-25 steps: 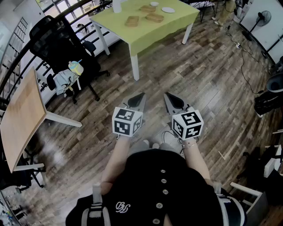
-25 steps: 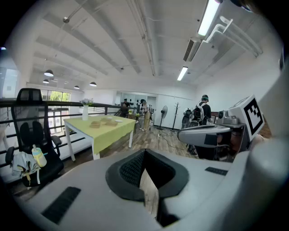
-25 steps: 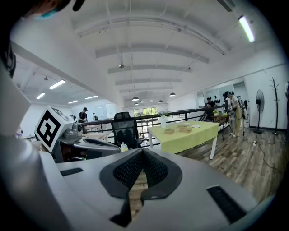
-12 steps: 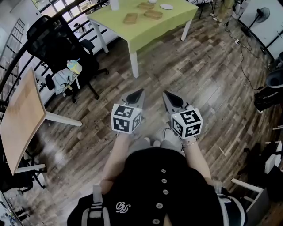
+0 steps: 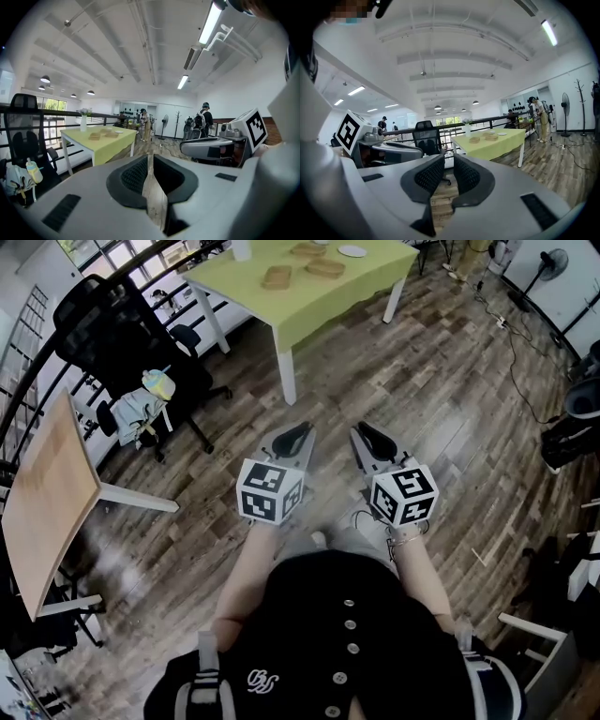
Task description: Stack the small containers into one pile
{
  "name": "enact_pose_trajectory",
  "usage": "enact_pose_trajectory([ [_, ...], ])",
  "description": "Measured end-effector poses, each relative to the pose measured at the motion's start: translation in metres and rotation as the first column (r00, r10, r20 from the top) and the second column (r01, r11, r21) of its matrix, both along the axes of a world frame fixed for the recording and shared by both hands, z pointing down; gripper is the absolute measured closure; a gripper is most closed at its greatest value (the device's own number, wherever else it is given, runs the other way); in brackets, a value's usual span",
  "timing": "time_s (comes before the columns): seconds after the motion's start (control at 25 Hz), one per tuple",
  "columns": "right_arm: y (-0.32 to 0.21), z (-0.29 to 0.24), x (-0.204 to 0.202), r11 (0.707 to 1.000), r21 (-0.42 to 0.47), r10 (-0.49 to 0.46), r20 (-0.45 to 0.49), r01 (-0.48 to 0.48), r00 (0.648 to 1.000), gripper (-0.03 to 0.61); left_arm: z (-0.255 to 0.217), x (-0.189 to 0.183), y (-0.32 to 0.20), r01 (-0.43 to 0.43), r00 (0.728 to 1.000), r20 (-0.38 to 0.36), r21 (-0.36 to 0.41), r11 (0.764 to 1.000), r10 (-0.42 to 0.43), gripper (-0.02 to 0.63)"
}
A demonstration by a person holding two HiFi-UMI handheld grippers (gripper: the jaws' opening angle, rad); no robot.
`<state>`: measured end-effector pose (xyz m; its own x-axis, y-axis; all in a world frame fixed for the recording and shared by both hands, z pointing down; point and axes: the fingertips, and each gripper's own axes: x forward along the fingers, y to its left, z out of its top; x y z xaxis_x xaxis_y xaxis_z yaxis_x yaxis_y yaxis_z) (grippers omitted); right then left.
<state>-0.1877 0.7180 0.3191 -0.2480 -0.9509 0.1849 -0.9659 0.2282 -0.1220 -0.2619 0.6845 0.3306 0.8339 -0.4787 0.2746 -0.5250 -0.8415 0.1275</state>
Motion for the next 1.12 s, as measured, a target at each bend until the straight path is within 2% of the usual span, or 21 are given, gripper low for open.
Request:
enact_pose_trajectory([
  [0.24,-0.002,0.005,-0.007,0.999,0.006,0.054,0.023,-0.054,0.998,0.471,0.013,-0.003,-0.004,-0.009,1.0,0.011,-0.043,0.999,0.01,0.505],
  [0.56,-0.035,0.018,-0.01,1.0,-0.016,0.0,0.018,0.0,1.0,0.469,0.028,0.008,-0.033,-0.004,1.0,0.012,-0.074,0.997,0.005,0.483],
  [0.92,-0.12,0.025,0.051,1.0,-0.029,-0.008,0.02,0.009,1.0,0.469,0.043,0.049,-0.113,0.026,0.999,0.032,-0.11,0.994,-0.022,0.468],
  [1.12,-0.18,0.022,0.079,0.998,-0.03,-0.057,0.016,0.058,0.998,0.469,0.034,0.071,-0.167,0.072,0.997,0.038,-0.097,0.993,-0.069,0.468],
])
